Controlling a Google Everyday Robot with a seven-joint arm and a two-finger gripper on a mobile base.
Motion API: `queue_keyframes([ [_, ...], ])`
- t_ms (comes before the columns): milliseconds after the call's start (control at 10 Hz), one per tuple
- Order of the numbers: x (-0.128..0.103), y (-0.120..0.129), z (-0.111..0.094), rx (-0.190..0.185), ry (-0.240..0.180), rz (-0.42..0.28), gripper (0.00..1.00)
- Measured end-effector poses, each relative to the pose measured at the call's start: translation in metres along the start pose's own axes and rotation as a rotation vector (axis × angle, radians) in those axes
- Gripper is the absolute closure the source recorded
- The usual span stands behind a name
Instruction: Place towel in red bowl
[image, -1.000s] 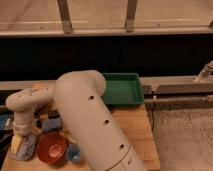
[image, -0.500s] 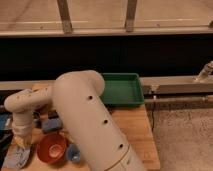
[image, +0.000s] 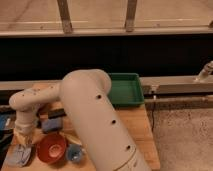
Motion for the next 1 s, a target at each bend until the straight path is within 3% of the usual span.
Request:
queue_keyframes([
  [300,-0.003,0.013,-0.053,0.034,-0.088,-0.026,1.00],
  [600,-0.002,0.022,-0.113,0.098,-0.169,-0.050,1.00],
  [800,0.011,0.019,-0.139,0.139,-0.188,-0.045,1.00],
  [1000,0.042,0.014,-0.148,0.153,-0.182,-0.003,1.00],
])
